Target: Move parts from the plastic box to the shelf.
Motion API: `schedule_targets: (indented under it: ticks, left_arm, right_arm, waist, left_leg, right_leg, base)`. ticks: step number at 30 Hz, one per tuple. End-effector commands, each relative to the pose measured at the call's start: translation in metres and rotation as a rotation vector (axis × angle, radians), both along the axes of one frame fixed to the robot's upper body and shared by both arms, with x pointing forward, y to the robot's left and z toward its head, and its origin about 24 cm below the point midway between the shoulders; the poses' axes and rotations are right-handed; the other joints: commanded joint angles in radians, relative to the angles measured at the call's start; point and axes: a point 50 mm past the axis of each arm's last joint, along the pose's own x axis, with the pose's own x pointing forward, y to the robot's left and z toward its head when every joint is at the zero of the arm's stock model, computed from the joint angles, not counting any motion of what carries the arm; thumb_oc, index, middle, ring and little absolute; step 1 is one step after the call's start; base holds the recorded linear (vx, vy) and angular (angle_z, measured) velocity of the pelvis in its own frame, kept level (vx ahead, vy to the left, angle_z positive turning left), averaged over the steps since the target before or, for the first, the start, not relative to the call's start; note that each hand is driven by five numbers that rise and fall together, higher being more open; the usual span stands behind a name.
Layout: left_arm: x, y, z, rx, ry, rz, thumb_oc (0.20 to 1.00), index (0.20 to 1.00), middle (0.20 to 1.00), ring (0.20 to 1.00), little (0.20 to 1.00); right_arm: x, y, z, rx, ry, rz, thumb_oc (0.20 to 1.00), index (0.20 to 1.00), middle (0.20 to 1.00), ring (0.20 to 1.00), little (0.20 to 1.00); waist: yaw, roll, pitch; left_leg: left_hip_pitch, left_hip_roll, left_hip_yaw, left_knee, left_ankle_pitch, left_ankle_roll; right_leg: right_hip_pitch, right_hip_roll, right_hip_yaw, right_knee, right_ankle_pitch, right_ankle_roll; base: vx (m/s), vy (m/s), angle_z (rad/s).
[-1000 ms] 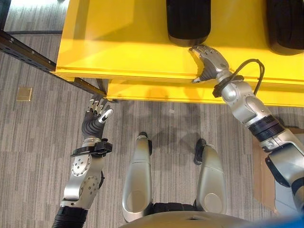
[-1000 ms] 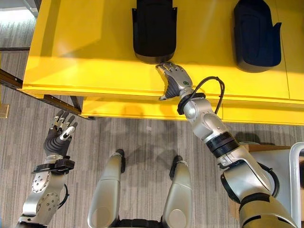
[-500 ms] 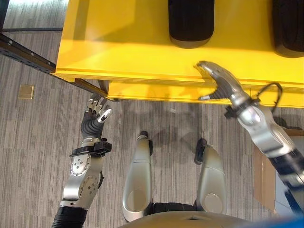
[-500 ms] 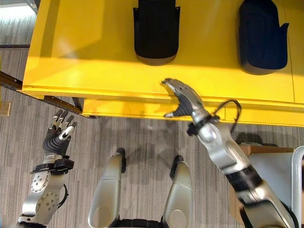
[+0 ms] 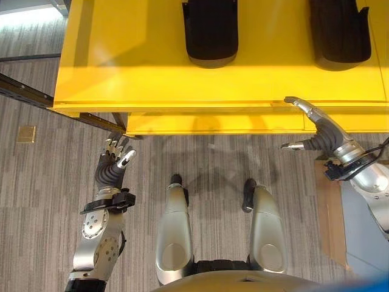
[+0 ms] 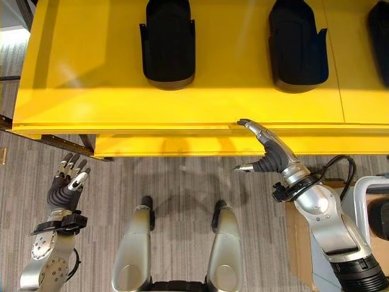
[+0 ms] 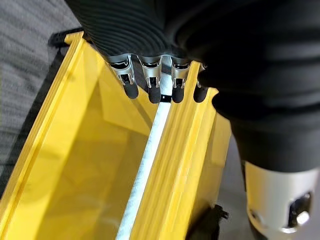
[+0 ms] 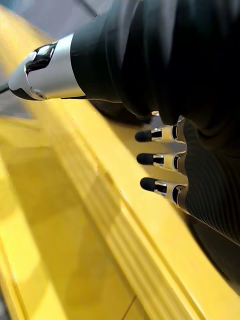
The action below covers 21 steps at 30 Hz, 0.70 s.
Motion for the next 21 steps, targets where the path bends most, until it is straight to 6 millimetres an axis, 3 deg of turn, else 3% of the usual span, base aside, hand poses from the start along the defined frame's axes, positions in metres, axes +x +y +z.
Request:
schedule_targets:
  ticks: [1, 3, 4, 5, 6, 7, 10, 12, 14, 16, 17, 18, 19, 20, 21]
  left_arm:
    - [-0.003, -0.004, -0.001, 0.013, -0.025, -0.040, 1.000, 1.000, 1.000, 1.000, 1.000]
    - [-0.003, -0.008, -0.007, -0.014, -0.012, -0.061, 1.000, 1.000, 1.000, 1.000, 1.000]
    - [-0.003, -0.008, -0.007, -0.014, -0.011, -0.062, 1.000, 1.000, 1.000, 1.000, 1.000]
    - [-0.002, -0.013, -0.011, -0.037, -0.009, -0.086, 1.000, 1.000, 1.000, 1.000, 1.000]
    - [-0.001, -0.015, -0.010, -0.040, -0.016, -0.099, 1.000, 1.000, 1.000, 1.000, 1.000]
    - [-0.001, -0.015, -0.010, -0.040, -0.016, -0.099, 1.000, 1.000, 1.000, 1.000, 1.000]
    - [-0.005, -0.020, -0.020, -0.086, 0.008, -0.112, 1.000, 1.000, 1.000, 1.000, 1.000]
    - [-0.007, -0.027, -0.030, -0.120, 0.041, -0.127, 1.000, 1.000, 1.000, 1.000, 1.000]
    - [-0.007, -0.028, -0.032, -0.122, 0.045, -0.129, 1.000, 1.000, 1.000, 1.000, 1.000]
    - [-0.010, -0.029, -0.034, -0.126, 0.048, -0.118, 1.000, 1.000, 1.000, 1.000, 1.000]
    - [-0.017, -0.028, -0.038, -0.143, 0.053, -0.098, 1.000, 1.000, 1.000, 1.000, 1.000]
    - [-0.020, -0.028, -0.040, -0.158, 0.056, -0.086, 1.000, 1.000, 1.000, 1.000, 1.000]
    - [-0.020, -0.028, -0.040, -0.158, 0.056, -0.086, 1.000, 1.000, 1.000, 1.000, 1.000]
    - [-0.022, -0.027, -0.041, -0.163, 0.059, -0.075, 1.000, 1.000, 1.000, 1.000, 1.000]
    - [-0.025, -0.027, -0.042, -0.161, 0.058, -0.069, 1.000, 1.000, 1.000, 1.000, 1.000]
  right_arm:
    - [-0.002, 0.002, 0.010, 0.180, -0.114, 0.048, 1.000, 1.000, 1.000, 1.000, 1.000]
    - [-0.006, -0.002, -0.001, 0.294, -0.090, 0.037, 1.000, 1.000, 1.000, 1.000, 1.000]
    - [-0.006, -0.002, -0.001, 0.294, -0.090, 0.037, 1.000, 1.000, 1.000, 1.000, 1.000]
    - [-0.009, -0.008, -0.014, 0.393, -0.068, -0.001, 1.000, 1.000, 1.000, 1.000, 1.000]
    - [-0.010, -0.010, -0.021, 0.427, -0.056, -0.020, 1.000, 1.000, 1.000, 1.000, 1.000]
    - [-0.010, -0.010, -0.021, 0.427, -0.056, -0.020, 1.000, 1.000, 1.000, 1.000, 1.000]
    - [-0.019, -0.012, -0.046, 0.679, 0.020, -0.030, 1.000, 1.000, 1.000, 1.000, 1.000]
    - [-0.031, -0.013, -0.064, 0.803, 0.060, -0.068, 1.000, 1.000, 1.000, 1.000, 1.000]
    - [-0.032, -0.014, -0.069, 0.836, 0.065, -0.090, 1.000, 1.000, 1.000, 1.000, 1.000]
    - [-0.034, -0.009, -0.082, 0.900, 0.112, -0.099, 1.000, 1.000, 1.000, 1.000, 1.000]
    - [-0.035, -0.006, -0.082, 0.887, 0.126, -0.085, 1.000, 1.000, 1.000, 1.000, 1.000]
    - [-0.035, -0.006, -0.084, 0.896, 0.133, -0.088, 1.000, 1.000, 1.000, 1.000, 1.000]
    - [-0.035, -0.006, -0.084, 0.896, 0.132, -0.088, 1.000, 1.000, 1.000, 1.000, 1.000]
    - [-0.034, -0.005, -0.087, 0.897, 0.147, -0.090, 1.000, 1.000, 1.000, 1.000, 1.000]
    - [-0.031, -0.001, -0.090, 0.894, 0.167, -0.076, 1.000, 1.000, 1.000, 1.000, 1.000]
  waist:
    - [-0.032, 0.015, -0.123]
    - [-0.045, 0.026, -0.151]
    - [-0.044, 0.027, -0.151]
    - [-0.055, 0.043, -0.172]
    - [-0.057, 0.049, -0.174]
    - [-0.057, 0.050, -0.174]
    - [-0.084, 0.066, -0.213]
    - [-0.106, 0.092, -0.241]
    - [-0.113, 0.092, -0.243]
    - [-0.113, 0.076, -0.258]
    - [-0.099, 0.069, -0.274]
    - [-0.092, 0.065, -0.280]
    - [-0.092, 0.065, -0.282]
    - [-0.081, 0.061, -0.283]
    - [-0.054, 0.059, -0.278]
  left_leg:
    - [0.042, 0.036, -0.002, -0.128, 0.099, 0.033]
    - [0.103, 0.065, 0.016, -0.231, 0.158, 0.024]
    - [0.106, 0.066, 0.018, -0.235, 0.160, 0.024]
    - [0.138, 0.096, 0.021, -0.295, 0.288, 0.004]
    - [0.138, 0.106, 0.008, -0.304, 0.350, -0.002]
    - [0.139, 0.106, 0.007, -0.306, 0.352, -0.002]
    - [0.183, 0.146, 0.042, -0.408, 0.425, -0.001]
    - [0.197, 0.183, 0.089, -0.425, 0.545, -0.027]
    - [0.194, 0.188, 0.121, -0.417, 0.571, -0.023]
    - [0.208, 0.093, 0.087, -0.432, 0.467, 0.016]
    - [0.200, -0.011, 0.014, -0.475, 0.365, 0.041]
    - [0.196, -0.057, -0.021, -0.493, 0.337, 0.051]
    - [0.193, -0.057, -0.021, -0.493, 0.338, 0.051]
    - [0.185, -0.099, -0.073, -0.502, 0.325, 0.058]
    - [0.160, -0.202, -0.209, -0.505, 0.314, 0.072]
  right_leg:
    - [0.123, 0.019, -0.020, -0.122, -0.047, -0.023]
    - [0.155, 0.045, -0.023, -0.181, -0.034, -0.023]
    - [0.157, 0.046, -0.023, -0.184, -0.033, -0.023]
    - [0.186, 0.075, -0.025, -0.233, -0.029, -0.037]
    - [0.190, 0.085, -0.024, -0.241, -0.027, -0.046]
    - [0.191, 0.086, -0.025, -0.241, -0.027, -0.046]
    - [0.207, 0.123, -0.022, -0.288, -0.022, -0.061]
    - [0.230, 0.162, -0.019, -0.353, -0.007, -0.082]
    - [0.243, 0.167, -0.025, -0.379, 0.001, -0.090]
    - [0.296, 0.170, -0.007, -0.505, 0.046, -0.078]
    - [0.320, 0.175, 0.024, -0.567, 0.079, -0.072]
    - [0.330, 0.182, 0.037, -0.594, 0.098, -0.066]
    - [0.329, 0.182, 0.036, -0.597, 0.102, -0.065]
    - [0.336, 0.192, 0.058, -0.611, 0.114, -0.064]
    - [0.342, 0.221, 0.110, -0.617, 0.125, -0.064]
  base:
    - [0.13, -0.162, -0.22]
    - [0.09, -0.107, -0.25]
    - [0.07, -0.117, -0.15]
    - [0.02, -0.108, -0.13]
    - [0.02, -0.109, -0.08]
    - [0.00, -0.072, -0.05]
    - [0.05, -0.125, -0.13]
    - [0.02, -0.193, -0.06]
    - [-0.01, -0.124, -0.10]
    - [0.10, -0.139, 0.04]
    - [0.18, -0.092, -0.14]
    - [0.14, -0.068, -0.33]
    - [0.09, -0.040, -0.71]
    - [0.12, -0.041, -1.05]
    - [0.15, -0.051, -0.98]
